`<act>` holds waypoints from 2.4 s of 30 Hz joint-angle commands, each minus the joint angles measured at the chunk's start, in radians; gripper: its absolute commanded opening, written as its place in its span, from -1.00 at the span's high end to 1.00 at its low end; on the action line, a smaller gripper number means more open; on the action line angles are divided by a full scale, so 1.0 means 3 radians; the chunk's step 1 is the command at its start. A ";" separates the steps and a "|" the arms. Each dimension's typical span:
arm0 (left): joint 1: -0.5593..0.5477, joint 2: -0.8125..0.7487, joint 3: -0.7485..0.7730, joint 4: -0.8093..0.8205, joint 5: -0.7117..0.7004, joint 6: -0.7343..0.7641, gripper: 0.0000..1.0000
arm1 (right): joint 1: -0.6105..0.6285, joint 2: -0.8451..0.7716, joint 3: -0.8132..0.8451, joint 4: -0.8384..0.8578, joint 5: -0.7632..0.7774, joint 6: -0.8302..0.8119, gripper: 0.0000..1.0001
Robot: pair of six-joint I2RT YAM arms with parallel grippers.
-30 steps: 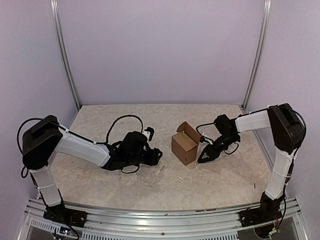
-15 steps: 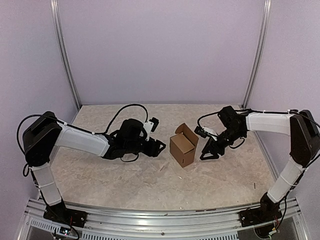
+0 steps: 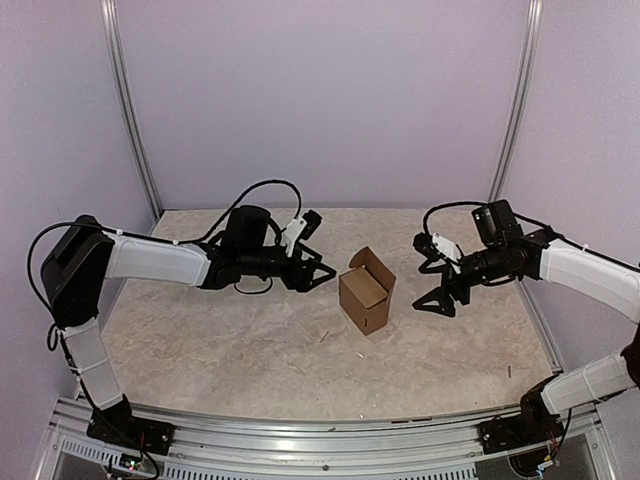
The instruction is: Fold the paper box
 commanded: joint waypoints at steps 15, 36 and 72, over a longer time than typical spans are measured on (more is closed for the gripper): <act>0.0029 0.0872 0.0544 0.0201 0.0917 0.0741 -0.47 | 0.0059 0.0370 0.0068 -0.0022 0.0015 -0.0620 -0.46; -0.0627 0.0449 -0.0101 0.0355 0.0547 0.0568 -0.33 | 0.0151 0.0449 0.0198 -0.0262 -0.0012 -0.0923 -0.22; -0.0845 0.0225 0.1333 -0.1866 -0.1285 -0.0194 0.36 | 0.0313 0.0307 0.0124 -0.0046 0.0085 -0.0455 -0.16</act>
